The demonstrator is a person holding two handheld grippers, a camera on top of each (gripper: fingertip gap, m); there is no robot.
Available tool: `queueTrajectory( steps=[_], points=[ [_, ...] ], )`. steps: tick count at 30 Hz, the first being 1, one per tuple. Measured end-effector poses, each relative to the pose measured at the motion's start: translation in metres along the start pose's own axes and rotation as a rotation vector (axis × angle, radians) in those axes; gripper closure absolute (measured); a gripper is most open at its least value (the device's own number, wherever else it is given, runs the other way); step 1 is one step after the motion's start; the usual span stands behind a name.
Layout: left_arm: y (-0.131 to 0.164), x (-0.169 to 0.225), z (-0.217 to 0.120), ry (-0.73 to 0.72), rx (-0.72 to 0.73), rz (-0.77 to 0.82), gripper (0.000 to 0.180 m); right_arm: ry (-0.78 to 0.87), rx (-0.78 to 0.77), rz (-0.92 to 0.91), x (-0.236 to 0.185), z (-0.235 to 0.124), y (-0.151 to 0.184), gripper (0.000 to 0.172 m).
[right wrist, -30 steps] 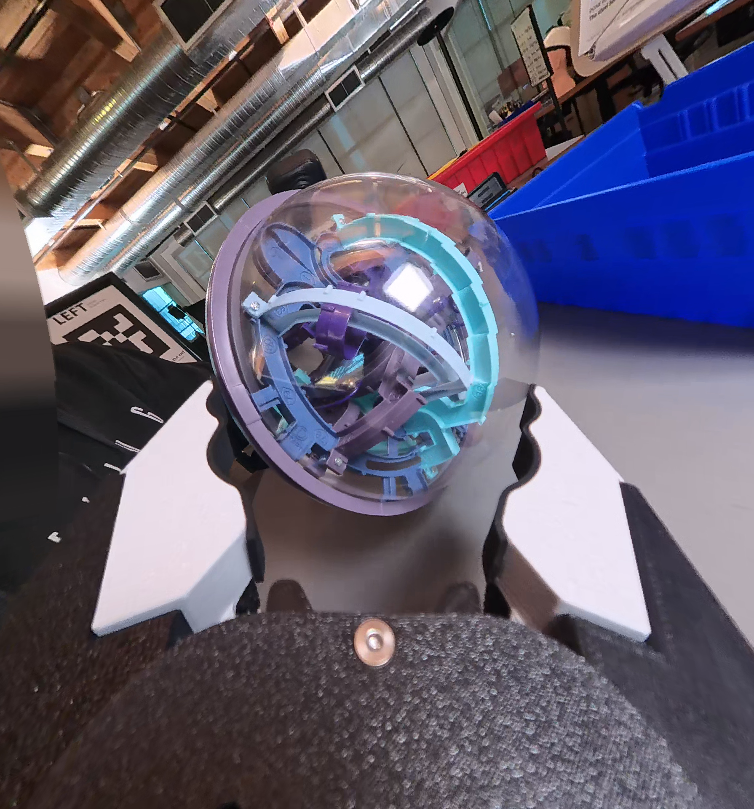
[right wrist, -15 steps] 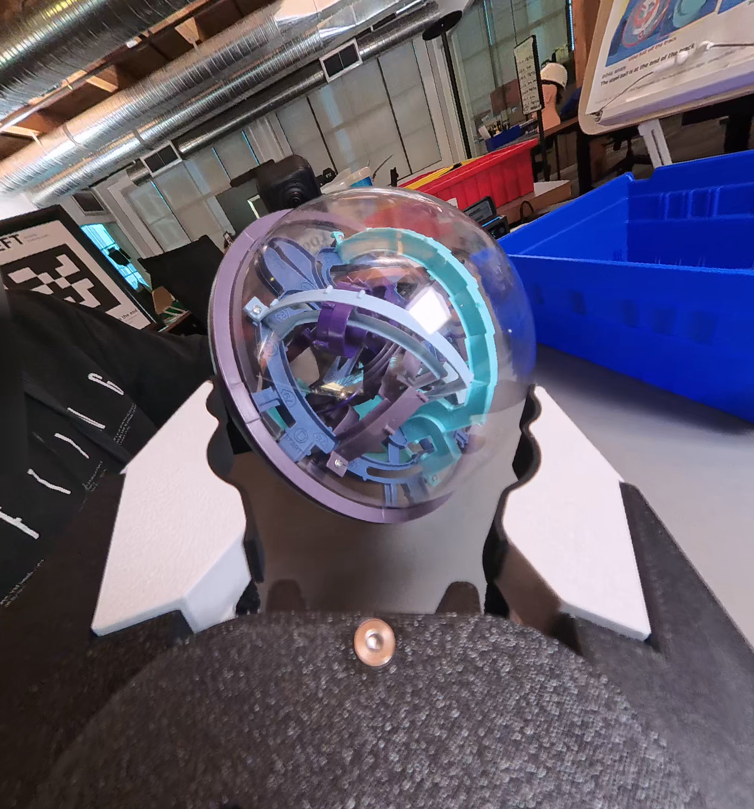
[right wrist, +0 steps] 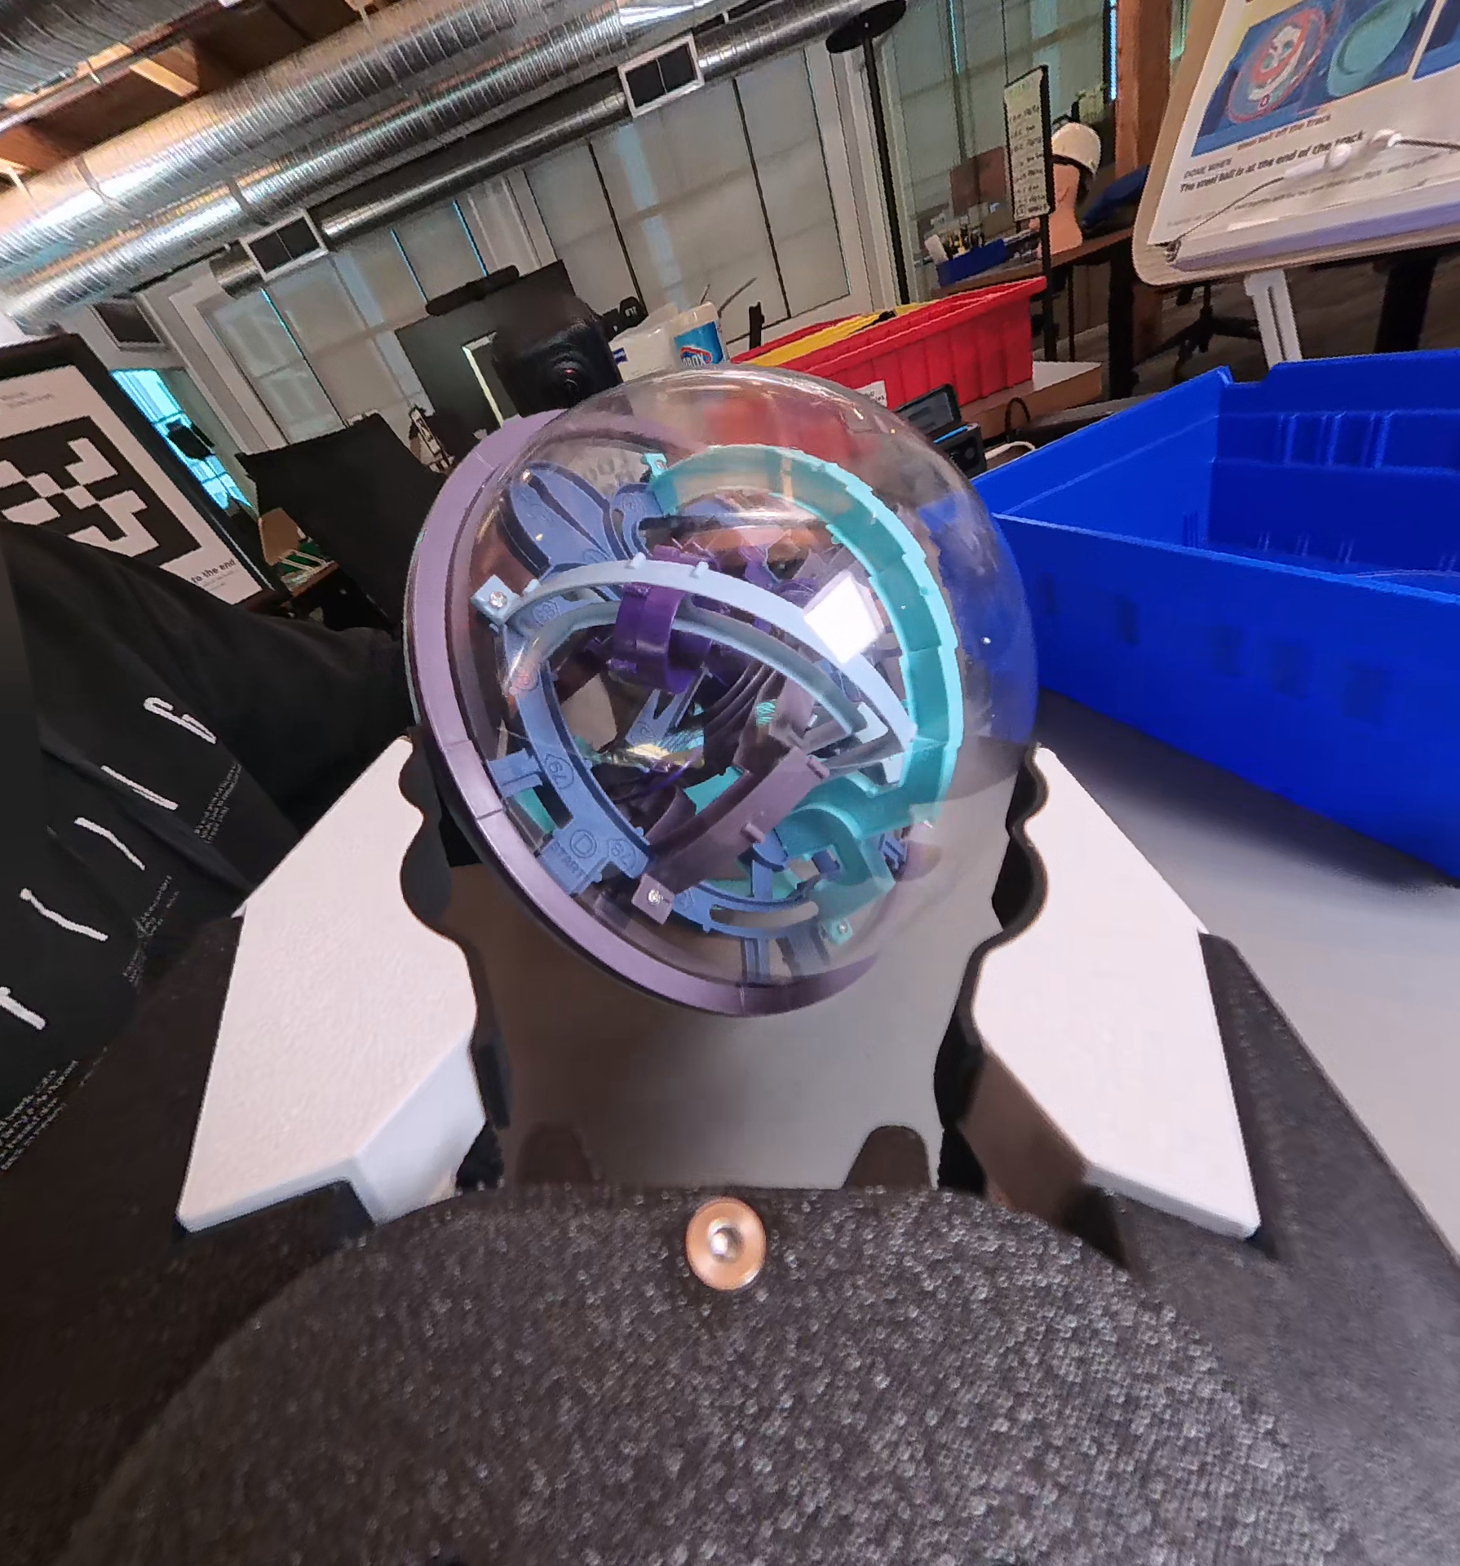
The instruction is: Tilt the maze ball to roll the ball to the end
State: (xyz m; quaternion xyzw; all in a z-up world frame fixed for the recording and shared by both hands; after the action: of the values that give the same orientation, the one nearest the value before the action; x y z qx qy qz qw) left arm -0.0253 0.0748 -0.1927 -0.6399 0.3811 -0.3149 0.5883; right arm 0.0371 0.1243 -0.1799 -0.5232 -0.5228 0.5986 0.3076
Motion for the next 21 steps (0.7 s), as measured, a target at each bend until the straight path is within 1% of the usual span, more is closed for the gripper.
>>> queueTrajectory(
  steps=[4, 10, 13, 15, 19, 21],
  points=[
    [0.002, 0.000, 0.000, 0.002, -0.006, -0.016, 0.034, 0.006, -0.011, 0.009, 0.001, 0.000, 0.001, 0.041],
    [0.021, -0.003, 0.000, 0.019, -0.052, -0.077, 0.034, 0.051, -0.074, 0.026, 0.006, 0.004, 0.009, 0.041],
    [0.035, -0.004, 0.001, 0.016, -0.101, -0.126, 0.035, 0.081, -0.114, 0.053, 0.012, 0.006, 0.016, 0.042],
    [0.049, -0.005, 0.003, 0.013, -0.167, -0.177, 0.036, 0.109, -0.142, 0.070, 0.018, 0.007, 0.021, 0.042],
    [0.067, -0.007, 0.005, -0.012, -0.257, -0.214, 0.042, 0.183, -0.206, 0.069, 0.027, 0.008, 0.027, 0.044],
    [0.062, -0.008, 0.002, -0.010, -0.219, -0.244, 0.046, 0.211, -0.225, 0.078, 0.028, 0.008, 0.025, 0.046]
  ],
)
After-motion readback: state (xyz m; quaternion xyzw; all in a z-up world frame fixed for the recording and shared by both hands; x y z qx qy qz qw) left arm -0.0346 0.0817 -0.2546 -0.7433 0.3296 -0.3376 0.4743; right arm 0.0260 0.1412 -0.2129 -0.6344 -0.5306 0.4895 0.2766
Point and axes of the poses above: each gripper's, where its closed fingertips meet, z out along the fingers, y out of its underside, x = y × z across the jaws, the point moved 2 cm from there along -z, back along the fingers, and after that the axes turned 13 degrees about y, right-handed, at the moved point
